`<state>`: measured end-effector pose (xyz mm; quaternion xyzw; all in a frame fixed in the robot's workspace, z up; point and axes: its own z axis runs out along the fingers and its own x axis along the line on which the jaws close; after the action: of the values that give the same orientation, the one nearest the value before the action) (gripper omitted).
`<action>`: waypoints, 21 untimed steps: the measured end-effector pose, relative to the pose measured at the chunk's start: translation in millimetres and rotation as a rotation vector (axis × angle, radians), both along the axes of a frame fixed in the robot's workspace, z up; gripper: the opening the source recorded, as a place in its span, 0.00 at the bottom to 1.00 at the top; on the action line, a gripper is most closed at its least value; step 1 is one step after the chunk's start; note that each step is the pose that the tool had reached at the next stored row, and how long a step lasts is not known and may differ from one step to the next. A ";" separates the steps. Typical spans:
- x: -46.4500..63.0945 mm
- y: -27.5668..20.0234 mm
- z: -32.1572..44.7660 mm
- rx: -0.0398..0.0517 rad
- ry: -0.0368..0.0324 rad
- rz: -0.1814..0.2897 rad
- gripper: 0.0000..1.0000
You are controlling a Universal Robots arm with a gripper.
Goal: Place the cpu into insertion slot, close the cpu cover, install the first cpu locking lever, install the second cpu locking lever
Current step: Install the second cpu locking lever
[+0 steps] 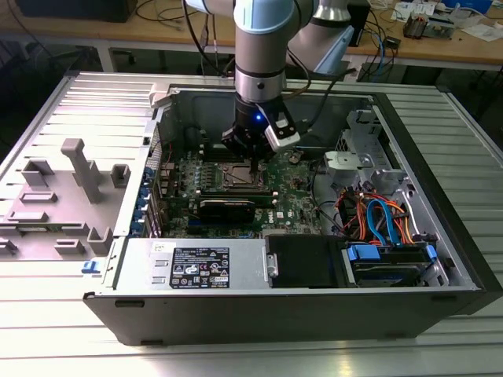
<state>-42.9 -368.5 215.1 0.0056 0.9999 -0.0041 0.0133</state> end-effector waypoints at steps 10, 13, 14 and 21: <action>0.0 -15.0 3.2 0.0000 0.0001 0.000 0.11; 0.0 -15.7 5.1 0.0002 0.0005 0.000 0.11; 0.0 -15.9 5.3 0.0001 0.0006 0.000 0.11; 0.0 -16.8 5.4 0.0000 0.0010 0.000 0.11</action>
<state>-43.0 -385.4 220.4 0.0056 0.9999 -0.0041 0.0128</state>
